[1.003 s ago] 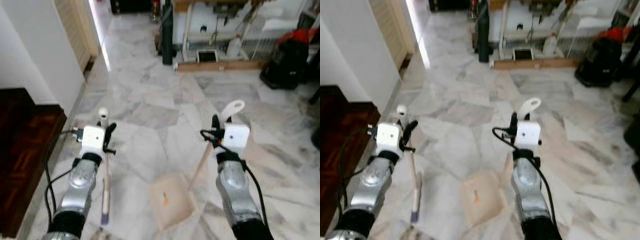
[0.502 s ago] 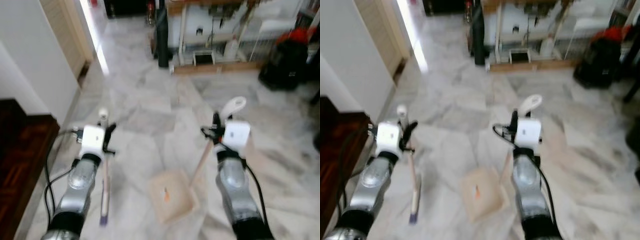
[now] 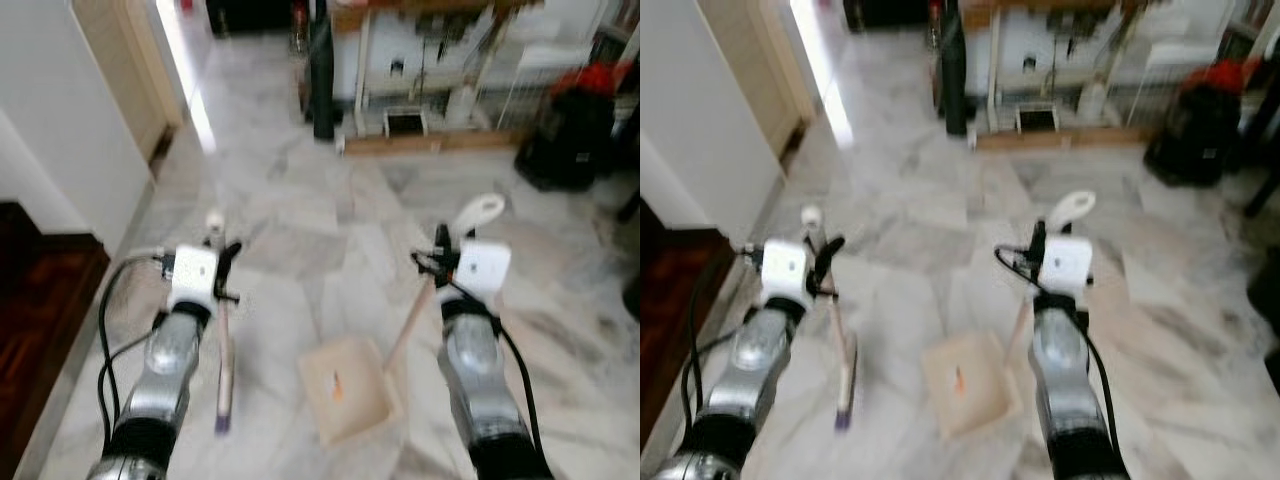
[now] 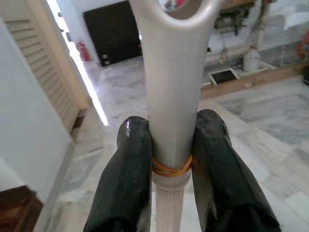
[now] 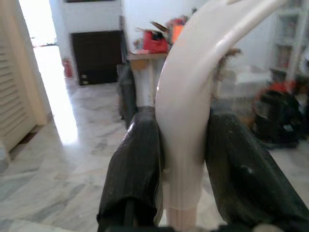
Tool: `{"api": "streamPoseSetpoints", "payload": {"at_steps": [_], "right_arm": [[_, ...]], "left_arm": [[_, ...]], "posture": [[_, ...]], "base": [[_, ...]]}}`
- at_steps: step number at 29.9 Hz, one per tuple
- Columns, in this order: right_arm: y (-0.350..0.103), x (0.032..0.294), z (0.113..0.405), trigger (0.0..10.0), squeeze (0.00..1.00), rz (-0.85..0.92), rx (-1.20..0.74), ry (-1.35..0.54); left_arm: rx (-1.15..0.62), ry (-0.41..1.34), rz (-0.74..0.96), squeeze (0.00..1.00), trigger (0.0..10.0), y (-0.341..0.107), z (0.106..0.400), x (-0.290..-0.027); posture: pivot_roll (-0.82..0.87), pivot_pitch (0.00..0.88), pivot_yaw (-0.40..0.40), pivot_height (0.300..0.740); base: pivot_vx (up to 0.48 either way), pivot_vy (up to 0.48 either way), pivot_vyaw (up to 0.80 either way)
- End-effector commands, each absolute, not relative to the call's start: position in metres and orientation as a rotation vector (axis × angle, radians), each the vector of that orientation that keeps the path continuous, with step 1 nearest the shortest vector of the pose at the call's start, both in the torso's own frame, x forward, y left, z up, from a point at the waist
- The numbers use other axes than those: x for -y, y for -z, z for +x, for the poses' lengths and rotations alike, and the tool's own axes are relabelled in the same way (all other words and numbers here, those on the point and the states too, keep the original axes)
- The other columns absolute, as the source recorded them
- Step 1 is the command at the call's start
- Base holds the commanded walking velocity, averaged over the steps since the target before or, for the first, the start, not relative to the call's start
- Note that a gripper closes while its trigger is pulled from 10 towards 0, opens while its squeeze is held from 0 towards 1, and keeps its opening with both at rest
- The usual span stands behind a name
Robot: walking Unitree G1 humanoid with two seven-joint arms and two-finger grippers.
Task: Sweep floor
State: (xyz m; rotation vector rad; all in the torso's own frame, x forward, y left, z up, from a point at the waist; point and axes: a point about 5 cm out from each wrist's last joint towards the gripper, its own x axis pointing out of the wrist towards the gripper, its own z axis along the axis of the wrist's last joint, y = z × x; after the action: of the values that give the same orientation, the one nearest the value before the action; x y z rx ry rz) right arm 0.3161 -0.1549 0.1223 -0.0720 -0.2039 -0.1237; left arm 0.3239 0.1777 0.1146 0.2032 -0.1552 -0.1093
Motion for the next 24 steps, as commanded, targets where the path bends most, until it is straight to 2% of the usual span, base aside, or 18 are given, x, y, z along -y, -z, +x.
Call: {"api": "streamPoseSetpoints", "payload": {"at_steps": [1,24], "right_arm": [[-0.1335,0.1514,0.3184,10.0,0.00,-0.068,0.254,0.114],[-0.1354,0.1508,0.3192,10.0,0.00,-0.058,0.255,0.114]], "left_arm": [[0.191,0.101,0.222,0.00,10.0,-0.1213,0.3240,-0.1819],[0.206,0.100,0.223,0.00,10.0,-0.1254,0.3246,-0.1817]], "posture": [[-0.11,0.020,0.050,0.740],[-0.06,0.048,0.048,0.740]], "base": [[0.000,0.000,0.00],[0.000,0.000,0.00]]}}
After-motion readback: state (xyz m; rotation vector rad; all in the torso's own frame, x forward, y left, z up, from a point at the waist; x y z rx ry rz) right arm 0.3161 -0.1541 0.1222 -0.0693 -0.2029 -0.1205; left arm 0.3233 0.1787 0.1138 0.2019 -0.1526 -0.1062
